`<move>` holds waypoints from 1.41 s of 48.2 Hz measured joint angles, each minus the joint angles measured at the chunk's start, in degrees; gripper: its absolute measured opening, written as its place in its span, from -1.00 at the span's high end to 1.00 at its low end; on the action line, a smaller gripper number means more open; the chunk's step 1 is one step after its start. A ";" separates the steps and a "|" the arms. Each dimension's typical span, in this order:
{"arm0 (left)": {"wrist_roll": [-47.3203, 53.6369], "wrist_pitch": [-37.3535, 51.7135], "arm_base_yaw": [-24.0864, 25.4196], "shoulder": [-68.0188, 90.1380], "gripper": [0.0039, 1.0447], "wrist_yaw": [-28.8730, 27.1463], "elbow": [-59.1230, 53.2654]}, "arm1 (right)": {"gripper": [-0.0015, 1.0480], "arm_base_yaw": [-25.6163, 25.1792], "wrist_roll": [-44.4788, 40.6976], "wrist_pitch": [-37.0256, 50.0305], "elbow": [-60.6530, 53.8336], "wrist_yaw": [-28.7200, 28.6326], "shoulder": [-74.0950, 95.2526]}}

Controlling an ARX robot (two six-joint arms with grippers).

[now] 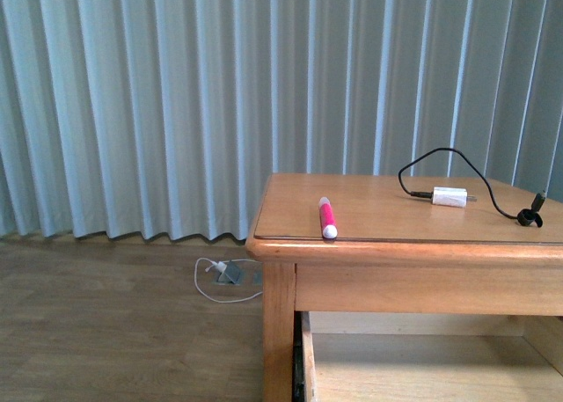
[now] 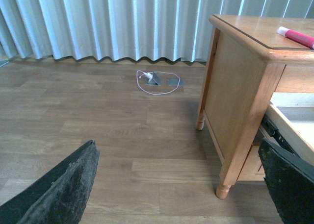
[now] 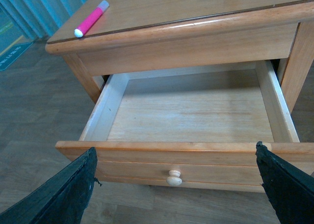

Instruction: Place pink marker in drawer with both arms

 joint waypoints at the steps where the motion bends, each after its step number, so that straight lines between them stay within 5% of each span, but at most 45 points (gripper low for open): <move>1: 0.00 0.00 0.00 0.00 -0.89 0.00 0.00 | -0.84 0.00 -0.02 0.00 0.00 0.02 0.00; 16: 0.00 0.00 0.00 0.00 -0.89 0.02 0.00 | -0.84 0.00 -0.11 0.00 0.00 0.02 0.02; 22: -1.84 3.13 -9.42 3.78 -0.89 -23.74 0.07 | -0.84 0.00 -0.11 0.00 0.00 0.00 0.02; 27: -2.91 4.26 -14.29 9.53 -0.89 -32.57 1.27 | -0.84 0.00 -0.13 0.00 0.00 -0.09 0.00; 32: -3.67 7.15 -12.63 16.37 -0.89 -30.29 5.03 | -0.84 0.00 -0.13 0.00 0.00 -0.09 0.02; 46: -0.31 19.37 -6.32 46.84 -0.89 -12.74 23.58 | -0.84 0.00 -0.13 0.00 0.00 -0.09 0.02; 51: 2.19 24.02 -7.87 61.33 -0.89 -6.16 33.62 | -0.84 0.00 -0.13 0.00 0.00 -0.09 0.02; 68: 4.00 20.33 -18.88 94.51 -0.89 -0.13 65.57 | -0.84 0.00 -0.13 0.00 0.00 -0.09 0.02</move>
